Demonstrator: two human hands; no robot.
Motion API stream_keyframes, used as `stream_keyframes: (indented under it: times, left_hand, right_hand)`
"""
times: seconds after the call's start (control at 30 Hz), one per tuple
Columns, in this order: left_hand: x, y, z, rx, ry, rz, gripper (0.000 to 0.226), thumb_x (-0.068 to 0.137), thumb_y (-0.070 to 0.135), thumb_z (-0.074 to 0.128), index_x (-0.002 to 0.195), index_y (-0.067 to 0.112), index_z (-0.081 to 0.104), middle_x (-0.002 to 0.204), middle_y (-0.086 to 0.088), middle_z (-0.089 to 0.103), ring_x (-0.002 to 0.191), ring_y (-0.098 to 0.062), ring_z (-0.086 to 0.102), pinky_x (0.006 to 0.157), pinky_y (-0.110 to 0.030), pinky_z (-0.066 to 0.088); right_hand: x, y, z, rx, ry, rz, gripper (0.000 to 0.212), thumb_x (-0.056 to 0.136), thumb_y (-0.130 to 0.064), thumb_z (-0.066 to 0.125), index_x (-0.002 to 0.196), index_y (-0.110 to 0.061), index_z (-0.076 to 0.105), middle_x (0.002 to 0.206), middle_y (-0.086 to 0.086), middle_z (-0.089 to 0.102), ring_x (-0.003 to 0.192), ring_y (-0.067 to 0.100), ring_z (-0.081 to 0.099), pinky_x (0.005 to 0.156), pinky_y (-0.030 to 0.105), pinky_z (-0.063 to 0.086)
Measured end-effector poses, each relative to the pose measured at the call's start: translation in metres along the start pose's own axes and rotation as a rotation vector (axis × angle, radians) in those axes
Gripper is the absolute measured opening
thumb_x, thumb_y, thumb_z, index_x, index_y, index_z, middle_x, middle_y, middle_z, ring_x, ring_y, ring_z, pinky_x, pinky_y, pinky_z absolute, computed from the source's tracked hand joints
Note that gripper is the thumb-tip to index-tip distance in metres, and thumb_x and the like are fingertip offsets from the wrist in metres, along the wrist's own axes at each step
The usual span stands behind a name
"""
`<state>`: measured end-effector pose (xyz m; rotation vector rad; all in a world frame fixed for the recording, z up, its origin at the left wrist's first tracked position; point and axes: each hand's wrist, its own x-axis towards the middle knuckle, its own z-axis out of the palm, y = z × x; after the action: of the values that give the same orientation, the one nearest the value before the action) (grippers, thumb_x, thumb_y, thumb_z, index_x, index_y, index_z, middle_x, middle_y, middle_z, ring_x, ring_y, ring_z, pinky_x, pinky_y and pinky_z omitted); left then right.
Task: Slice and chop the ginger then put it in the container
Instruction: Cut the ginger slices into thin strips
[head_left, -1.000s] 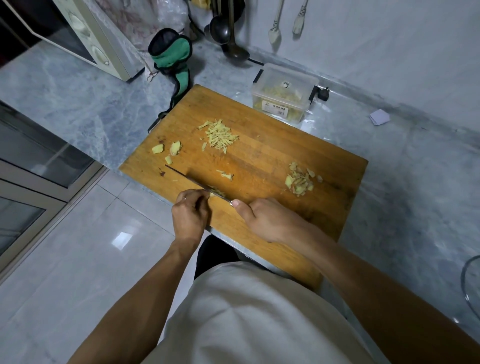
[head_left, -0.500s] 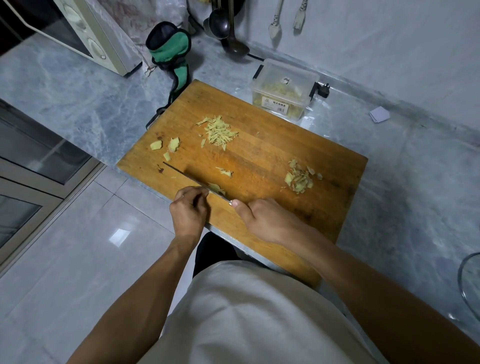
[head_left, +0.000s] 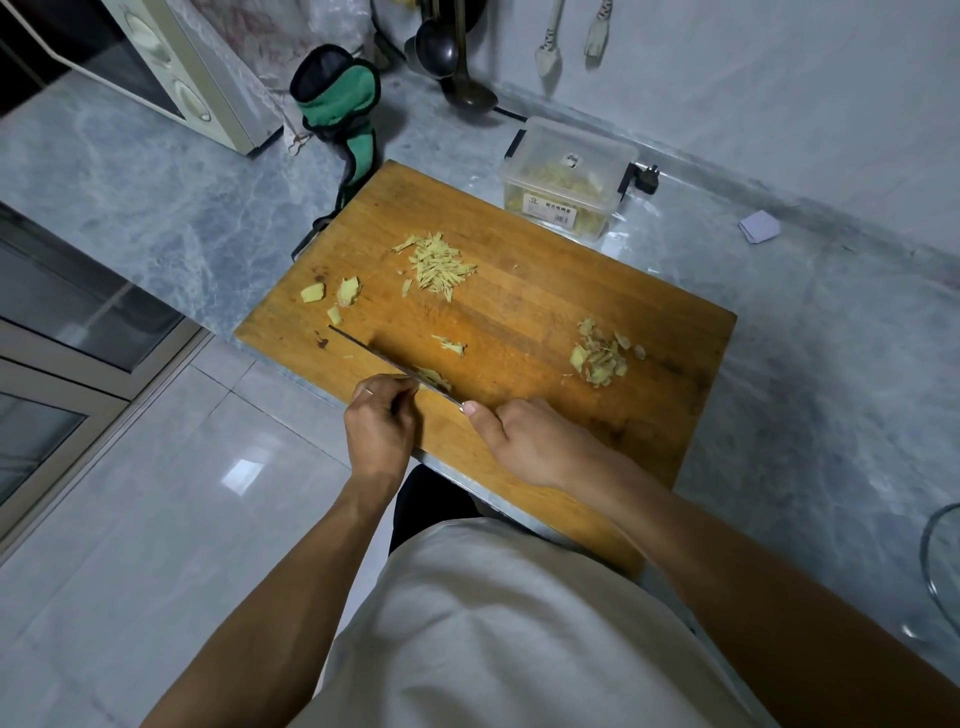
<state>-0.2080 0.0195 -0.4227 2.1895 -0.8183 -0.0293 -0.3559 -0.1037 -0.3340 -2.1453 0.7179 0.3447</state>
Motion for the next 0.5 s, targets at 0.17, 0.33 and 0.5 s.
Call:
stream_keyframes:
  times: [0.17,0.33,0.5]
  left_hand:
    - [0.0031,-0.0035,-0.0033,0.128,-0.119,-0.026,0.024,0.085,-0.003,0.063,0.105,0.003,0.075,0.103,-0.012,0.068,0.105,-0.025,0.055,0.084,-0.035,0.051]
    - [0.0036,-0.0026,-0.0032,0.146,-0.157,-0.053,0.031,0.083,-0.005,0.062,0.110,0.003,0.073,0.110,-0.012,0.065,0.105,-0.020,0.051,0.084,-0.024,0.041]
    - [0.0046,-0.0010,-0.0031,0.125,-0.125,-0.101,0.034,0.079,-0.009,0.061,0.108,0.003,0.074,0.109,-0.013,0.066,0.103,-0.022,0.054,0.088,-0.019,0.039]
  right_hand:
    - [0.0014,-0.0007,-0.0028,-0.004,0.010,-0.006,0.071,0.106,-0.058,0.023,0.055,-0.012,0.040,0.057,0.006,0.042,0.055,0.019,0.041,0.061,0.038,0.040]
    - [-0.0031,0.0021,-0.0063,-0.009,0.016,-0.011,0.071,0.105,-0.059,0.024,0.056,-0.010,0.040,0.056,0.006,0.044,0.052,0.022,0.044,0.058,0.042,0.042]
    - [-0.0038,0.0015,-0.0058,-0.014,0.012,-0.011,0.072,0.104,-0.061,0.022,0.054,-0.012,0.039,0.053,0.004,0.044,0.053,0.025,0.047,0.058,0.045,0.046]
